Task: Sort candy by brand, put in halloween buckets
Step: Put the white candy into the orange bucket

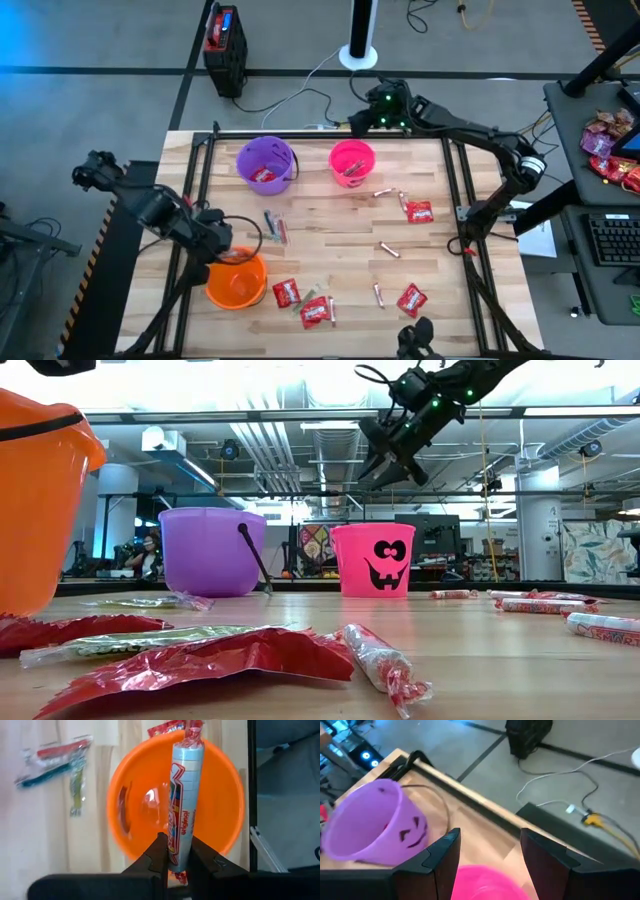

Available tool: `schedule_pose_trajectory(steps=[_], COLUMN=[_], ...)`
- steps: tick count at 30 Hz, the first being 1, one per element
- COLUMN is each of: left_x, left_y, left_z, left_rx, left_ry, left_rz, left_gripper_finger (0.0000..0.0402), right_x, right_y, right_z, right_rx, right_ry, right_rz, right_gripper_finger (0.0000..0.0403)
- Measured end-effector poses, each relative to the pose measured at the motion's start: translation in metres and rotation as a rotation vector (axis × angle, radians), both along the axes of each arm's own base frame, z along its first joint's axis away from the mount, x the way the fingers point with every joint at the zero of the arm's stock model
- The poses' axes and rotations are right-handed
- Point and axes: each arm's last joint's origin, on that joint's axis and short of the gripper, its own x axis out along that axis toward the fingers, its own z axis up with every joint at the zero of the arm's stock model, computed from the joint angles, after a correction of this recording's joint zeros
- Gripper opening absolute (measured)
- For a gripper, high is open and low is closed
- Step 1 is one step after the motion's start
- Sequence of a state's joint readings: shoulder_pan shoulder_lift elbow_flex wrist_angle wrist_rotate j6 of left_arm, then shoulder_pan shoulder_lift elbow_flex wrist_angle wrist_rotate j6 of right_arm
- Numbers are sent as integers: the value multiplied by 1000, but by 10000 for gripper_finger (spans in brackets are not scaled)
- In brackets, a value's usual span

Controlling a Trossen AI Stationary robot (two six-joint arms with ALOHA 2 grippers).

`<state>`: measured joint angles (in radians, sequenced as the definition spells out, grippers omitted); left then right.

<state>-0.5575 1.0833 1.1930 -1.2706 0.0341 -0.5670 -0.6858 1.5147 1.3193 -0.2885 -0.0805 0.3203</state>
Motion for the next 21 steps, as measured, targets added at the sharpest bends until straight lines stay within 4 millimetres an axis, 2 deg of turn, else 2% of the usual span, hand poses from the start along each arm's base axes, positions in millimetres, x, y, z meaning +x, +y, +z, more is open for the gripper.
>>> schedule_pose_trajectory(steps=[5,10,16,21], left_x=[15,27,39,38], left_y=[-10,-21,-29,-29], left_z=[-10,-23,-24,-34], left_rx=[-44,-149,-115,-60], left_ry=[-3,143,140,264], left_rz=[74,157,73,106], left_gripper_finger=[23,32,35,46], right_x=[-4,-10,-17,-18], right_y=[-9,-21,-31,-32], right_z=[4,9,14,13], right_rx=[-112,-231,-318,-317], right_ry=[13,30,37,40], right_rz=[19,39,39,35], right_gripper_finger=[198,198,199,199])
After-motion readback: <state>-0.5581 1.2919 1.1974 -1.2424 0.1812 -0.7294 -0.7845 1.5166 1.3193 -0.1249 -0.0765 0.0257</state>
